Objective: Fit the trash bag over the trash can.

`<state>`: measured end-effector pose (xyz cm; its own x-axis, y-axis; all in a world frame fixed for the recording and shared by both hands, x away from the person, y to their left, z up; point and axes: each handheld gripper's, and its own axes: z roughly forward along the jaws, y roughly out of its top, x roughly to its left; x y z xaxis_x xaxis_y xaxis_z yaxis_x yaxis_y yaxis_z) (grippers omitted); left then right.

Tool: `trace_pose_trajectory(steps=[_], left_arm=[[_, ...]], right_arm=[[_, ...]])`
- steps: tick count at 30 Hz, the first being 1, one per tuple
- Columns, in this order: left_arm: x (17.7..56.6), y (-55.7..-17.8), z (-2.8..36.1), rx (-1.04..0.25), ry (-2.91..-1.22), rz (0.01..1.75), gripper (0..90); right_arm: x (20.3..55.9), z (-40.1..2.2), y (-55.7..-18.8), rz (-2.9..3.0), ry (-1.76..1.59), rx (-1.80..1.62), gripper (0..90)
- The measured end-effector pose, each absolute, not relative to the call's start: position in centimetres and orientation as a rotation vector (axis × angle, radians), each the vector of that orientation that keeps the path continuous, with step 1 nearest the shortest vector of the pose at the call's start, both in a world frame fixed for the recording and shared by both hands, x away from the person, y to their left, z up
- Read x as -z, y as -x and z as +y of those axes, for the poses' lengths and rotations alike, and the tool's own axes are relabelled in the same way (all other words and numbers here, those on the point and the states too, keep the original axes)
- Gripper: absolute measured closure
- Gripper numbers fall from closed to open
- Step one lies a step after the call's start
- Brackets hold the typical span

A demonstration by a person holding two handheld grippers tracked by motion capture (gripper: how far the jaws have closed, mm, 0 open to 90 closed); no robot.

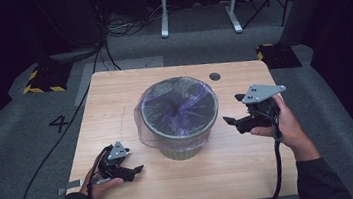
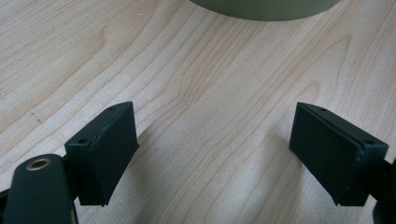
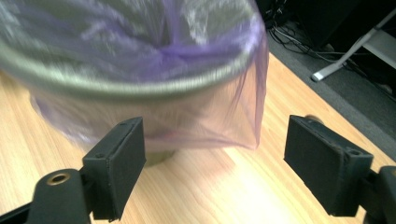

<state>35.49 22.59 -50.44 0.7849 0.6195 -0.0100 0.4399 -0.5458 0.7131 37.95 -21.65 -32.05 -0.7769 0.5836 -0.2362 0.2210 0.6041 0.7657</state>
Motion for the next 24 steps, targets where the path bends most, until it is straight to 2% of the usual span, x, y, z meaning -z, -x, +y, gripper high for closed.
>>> trace_pose_trajectory(steps=[24], left_arm=[[50.4,-35.5,22.6,-0.313,-2.236,0.782,14.7]], right_arm=[[40.4,-23.7,-37.4,2.405,-0.717,-0.817,20.2]])
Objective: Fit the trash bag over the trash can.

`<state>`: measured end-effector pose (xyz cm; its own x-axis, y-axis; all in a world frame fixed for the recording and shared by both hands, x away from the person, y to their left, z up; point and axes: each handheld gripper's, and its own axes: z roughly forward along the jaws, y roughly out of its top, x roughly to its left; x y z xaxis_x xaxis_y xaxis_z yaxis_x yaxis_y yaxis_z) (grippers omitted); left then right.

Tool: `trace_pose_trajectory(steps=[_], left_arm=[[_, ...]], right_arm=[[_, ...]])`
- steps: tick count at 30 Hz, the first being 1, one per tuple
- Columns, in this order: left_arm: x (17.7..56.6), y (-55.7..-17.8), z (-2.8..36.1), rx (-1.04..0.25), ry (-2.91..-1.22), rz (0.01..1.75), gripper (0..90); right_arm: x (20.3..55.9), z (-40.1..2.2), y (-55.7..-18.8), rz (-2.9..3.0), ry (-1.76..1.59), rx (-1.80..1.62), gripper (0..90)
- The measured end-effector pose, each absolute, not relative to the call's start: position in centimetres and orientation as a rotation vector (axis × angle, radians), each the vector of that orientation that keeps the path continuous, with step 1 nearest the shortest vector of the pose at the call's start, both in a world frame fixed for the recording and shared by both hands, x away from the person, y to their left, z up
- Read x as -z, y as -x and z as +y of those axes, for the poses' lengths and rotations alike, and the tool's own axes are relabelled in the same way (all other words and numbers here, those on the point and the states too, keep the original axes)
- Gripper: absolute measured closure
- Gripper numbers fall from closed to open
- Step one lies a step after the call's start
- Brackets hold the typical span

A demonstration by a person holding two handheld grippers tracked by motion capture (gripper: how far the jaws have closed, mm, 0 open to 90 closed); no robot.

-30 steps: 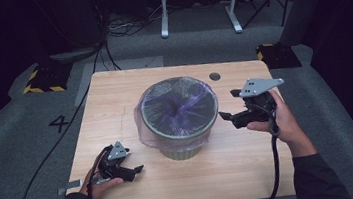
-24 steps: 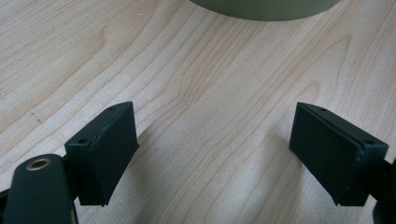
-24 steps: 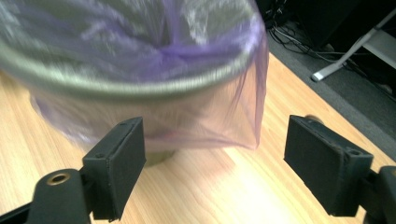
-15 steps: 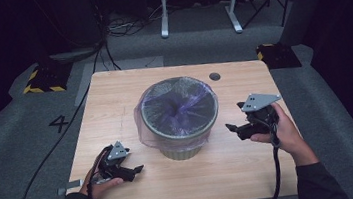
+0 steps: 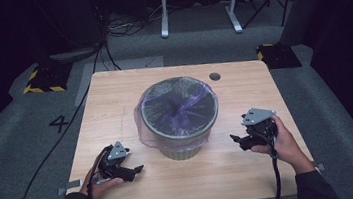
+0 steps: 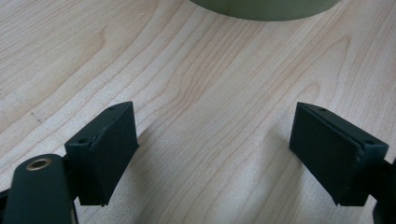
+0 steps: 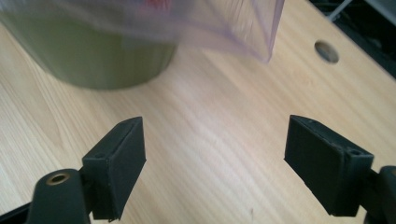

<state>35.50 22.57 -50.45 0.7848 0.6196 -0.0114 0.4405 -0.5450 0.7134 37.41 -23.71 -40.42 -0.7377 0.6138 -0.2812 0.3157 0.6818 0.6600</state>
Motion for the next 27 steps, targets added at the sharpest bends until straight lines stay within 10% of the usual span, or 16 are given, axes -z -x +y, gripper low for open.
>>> trace_pose_trajectory(steps=[27], left_arm=[[50.4,-35.6,22.5,-0.313,-2.239,0.782,14.6]], right_arm=[[49.1,-30.0,-34.6,2.393,-1.040,-0.835,19.8]])
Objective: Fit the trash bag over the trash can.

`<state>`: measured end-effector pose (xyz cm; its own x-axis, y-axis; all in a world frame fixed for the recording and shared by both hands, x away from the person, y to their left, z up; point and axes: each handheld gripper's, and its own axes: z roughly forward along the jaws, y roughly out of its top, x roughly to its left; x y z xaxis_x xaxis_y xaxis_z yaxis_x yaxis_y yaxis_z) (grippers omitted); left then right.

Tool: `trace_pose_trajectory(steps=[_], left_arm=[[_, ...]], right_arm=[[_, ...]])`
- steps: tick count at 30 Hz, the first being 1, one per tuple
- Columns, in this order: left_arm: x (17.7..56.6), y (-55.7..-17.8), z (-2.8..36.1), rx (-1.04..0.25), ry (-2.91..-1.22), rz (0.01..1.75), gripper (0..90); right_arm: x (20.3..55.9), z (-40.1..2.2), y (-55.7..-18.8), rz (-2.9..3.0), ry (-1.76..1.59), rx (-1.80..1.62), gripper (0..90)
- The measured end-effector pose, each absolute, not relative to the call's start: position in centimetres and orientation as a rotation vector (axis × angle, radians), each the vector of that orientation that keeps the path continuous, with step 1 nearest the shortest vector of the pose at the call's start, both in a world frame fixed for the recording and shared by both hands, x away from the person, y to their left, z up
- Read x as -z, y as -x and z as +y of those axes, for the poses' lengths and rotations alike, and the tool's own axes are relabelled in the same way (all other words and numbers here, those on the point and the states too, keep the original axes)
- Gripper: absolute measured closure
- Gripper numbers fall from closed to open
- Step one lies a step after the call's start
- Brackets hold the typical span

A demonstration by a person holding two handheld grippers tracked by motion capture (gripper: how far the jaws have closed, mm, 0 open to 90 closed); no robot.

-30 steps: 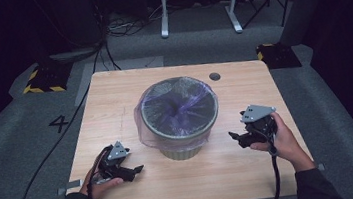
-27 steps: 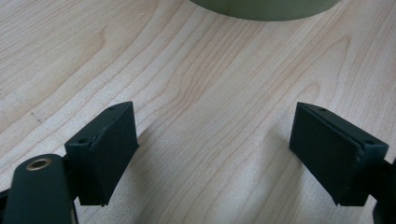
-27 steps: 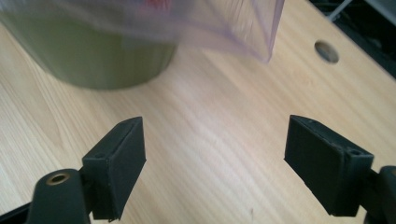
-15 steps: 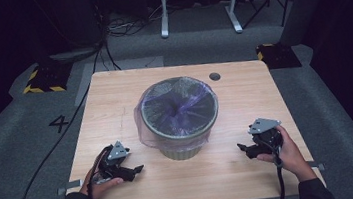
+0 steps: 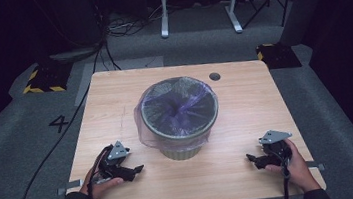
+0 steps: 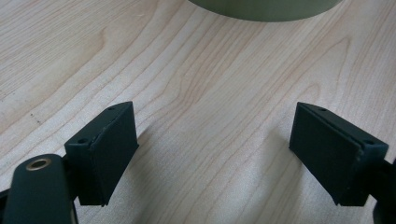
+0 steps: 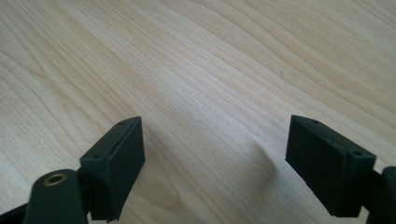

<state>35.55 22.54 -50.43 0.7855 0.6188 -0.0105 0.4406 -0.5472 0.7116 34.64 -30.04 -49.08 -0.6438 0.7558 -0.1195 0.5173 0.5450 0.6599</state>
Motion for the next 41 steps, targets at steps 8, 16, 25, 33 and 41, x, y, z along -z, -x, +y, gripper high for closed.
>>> trace_pose_trajectory(steps=[8,16,25,33,41], left_arm=[[50.4,-35.5,22.5,-0.313,-2.239,0.782,14.6],[50.4,-35.5,22.5,-0.313,-2.240,0.781,14.6],[50.4,-35.6,22.5,-0.308,-2.245,0.769,14.5],[50.4,-35.7,22.5,-0.309,-2.245,0.765,14.5],[50.4,-35.8,22.5,-0.309,-2.245,0.768,14.5]], right_arm=[[50.4,-32.0,-33.8,2.307,-1.149,-1.022,16.7],[50.4,-31.9,-33.9,2.307,-1.158,-1.012,14.0],[50.4,-31.9,-34.0,2.307,-1.159,-1.011,13.6],[50.4,-31.9,-34.0,2.306,-1.156,-1.009,13.7],[50.4,-31.9,-34.0,2.307,-1.157,-1.010,13.6]])
